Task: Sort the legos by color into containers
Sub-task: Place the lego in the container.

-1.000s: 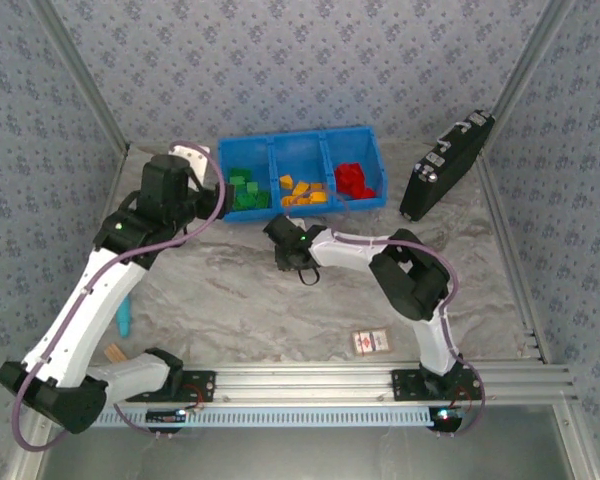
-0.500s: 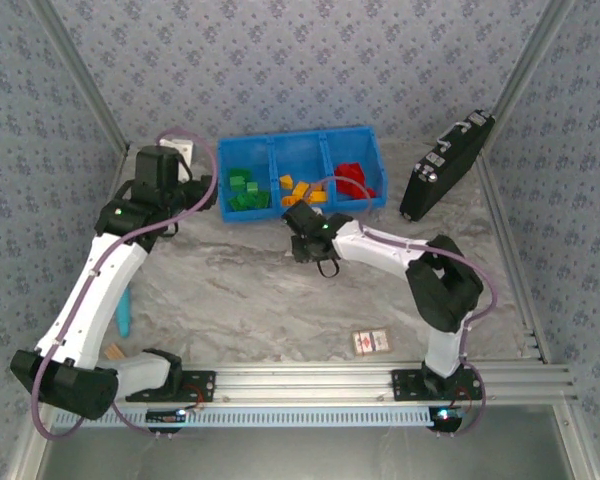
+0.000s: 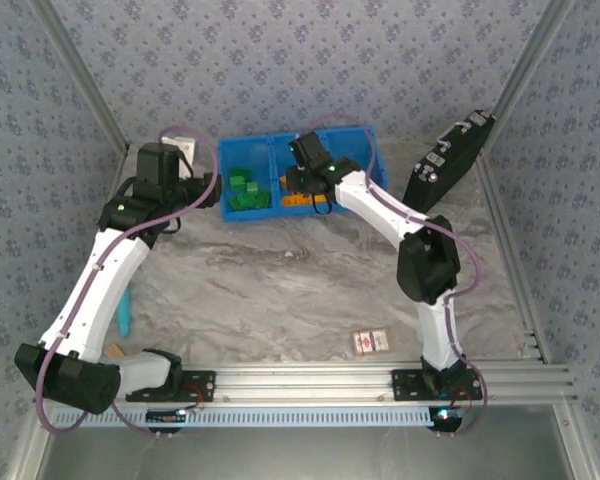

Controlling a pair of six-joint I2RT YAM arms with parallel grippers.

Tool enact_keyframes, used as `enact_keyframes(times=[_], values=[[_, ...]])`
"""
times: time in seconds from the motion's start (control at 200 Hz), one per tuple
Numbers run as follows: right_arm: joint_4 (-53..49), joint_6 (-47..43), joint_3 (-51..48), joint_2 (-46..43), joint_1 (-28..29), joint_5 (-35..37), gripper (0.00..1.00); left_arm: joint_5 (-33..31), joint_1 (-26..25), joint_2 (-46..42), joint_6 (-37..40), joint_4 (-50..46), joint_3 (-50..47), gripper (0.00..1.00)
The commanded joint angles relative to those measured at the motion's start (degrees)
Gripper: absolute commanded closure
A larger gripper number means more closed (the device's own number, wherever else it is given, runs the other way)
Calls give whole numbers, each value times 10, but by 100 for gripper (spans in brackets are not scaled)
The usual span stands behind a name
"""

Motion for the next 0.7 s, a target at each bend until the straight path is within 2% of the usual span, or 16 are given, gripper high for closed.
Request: enact_keyframes(times=[0.0,0.305,0.51,0.695], values=[[-21,-31,86,60,-12,-17,82,12,5,1,-8,16,0,18],[-63,-34,285,201,-45,-37,82,20,9,21,-4,14,10,18],[-50,-28,327,255,-71,-53,81,24,9,38,-3,15,13,18],[-39,-1,348,297,-89,-107,78,29,10,56,-1,14,22,18]])
